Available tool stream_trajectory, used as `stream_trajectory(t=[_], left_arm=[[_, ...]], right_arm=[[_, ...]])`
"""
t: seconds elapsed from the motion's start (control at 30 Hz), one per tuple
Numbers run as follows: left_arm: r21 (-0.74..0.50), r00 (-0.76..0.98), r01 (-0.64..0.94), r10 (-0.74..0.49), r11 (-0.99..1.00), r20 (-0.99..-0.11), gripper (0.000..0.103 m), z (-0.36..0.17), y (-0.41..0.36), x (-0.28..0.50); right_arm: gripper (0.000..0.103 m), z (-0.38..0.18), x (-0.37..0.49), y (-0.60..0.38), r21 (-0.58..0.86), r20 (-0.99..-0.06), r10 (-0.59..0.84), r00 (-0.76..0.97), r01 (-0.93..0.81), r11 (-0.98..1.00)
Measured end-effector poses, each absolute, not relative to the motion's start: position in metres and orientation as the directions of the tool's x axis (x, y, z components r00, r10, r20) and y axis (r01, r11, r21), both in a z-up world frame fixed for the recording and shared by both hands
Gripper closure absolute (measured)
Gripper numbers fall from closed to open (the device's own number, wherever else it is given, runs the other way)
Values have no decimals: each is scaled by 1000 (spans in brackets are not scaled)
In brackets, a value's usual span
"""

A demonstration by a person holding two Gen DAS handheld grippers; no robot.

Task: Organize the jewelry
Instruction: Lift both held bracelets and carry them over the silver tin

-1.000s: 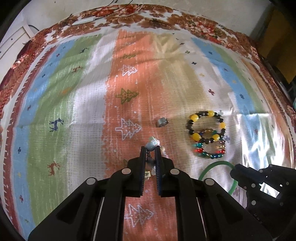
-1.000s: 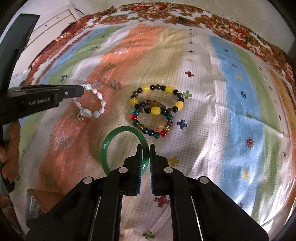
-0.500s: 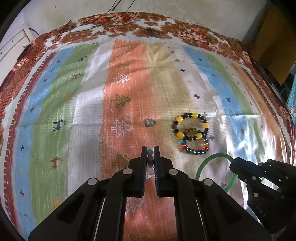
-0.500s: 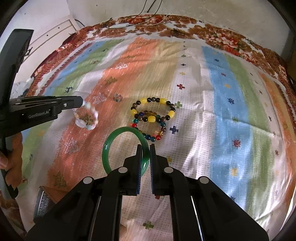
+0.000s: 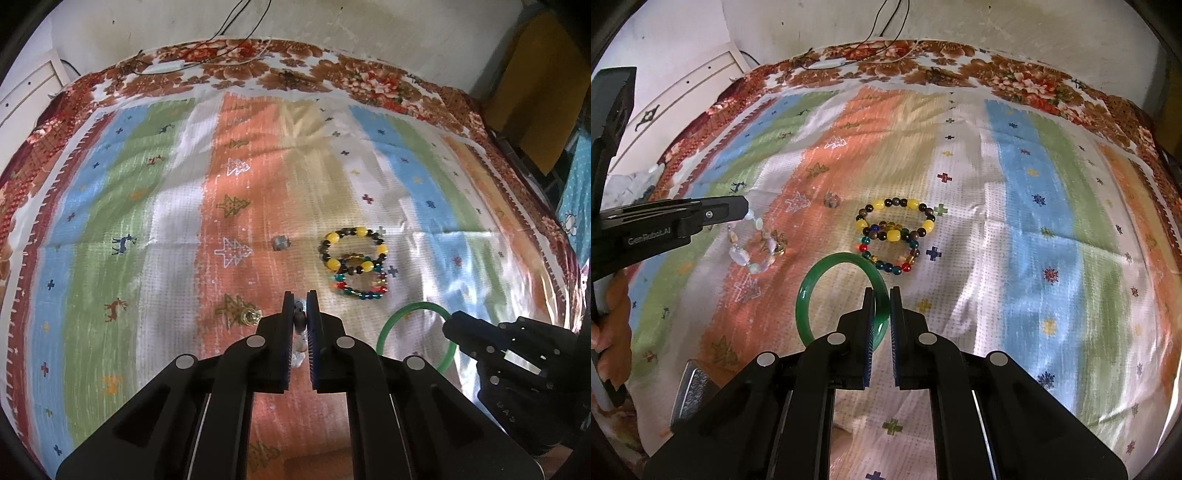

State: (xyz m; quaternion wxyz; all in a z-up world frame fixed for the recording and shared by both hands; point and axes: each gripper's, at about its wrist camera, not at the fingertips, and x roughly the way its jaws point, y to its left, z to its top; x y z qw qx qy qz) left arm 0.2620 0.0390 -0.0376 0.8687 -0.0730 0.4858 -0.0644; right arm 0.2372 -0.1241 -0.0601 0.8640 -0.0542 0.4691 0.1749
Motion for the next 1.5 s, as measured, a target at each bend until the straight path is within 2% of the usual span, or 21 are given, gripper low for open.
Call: stream_trajectory(t=[0.9,1.5], left_arm=[[-234,593,108,-252,966,-765,97,3,26,181],[-246,635,152,-285,957,-718,97,15,19,121]], right_arm=[[94,-21,180,-141,119,-757,325,566,-370,922],[94,-20,136,-136,128,-747,362,558,-414,901]])
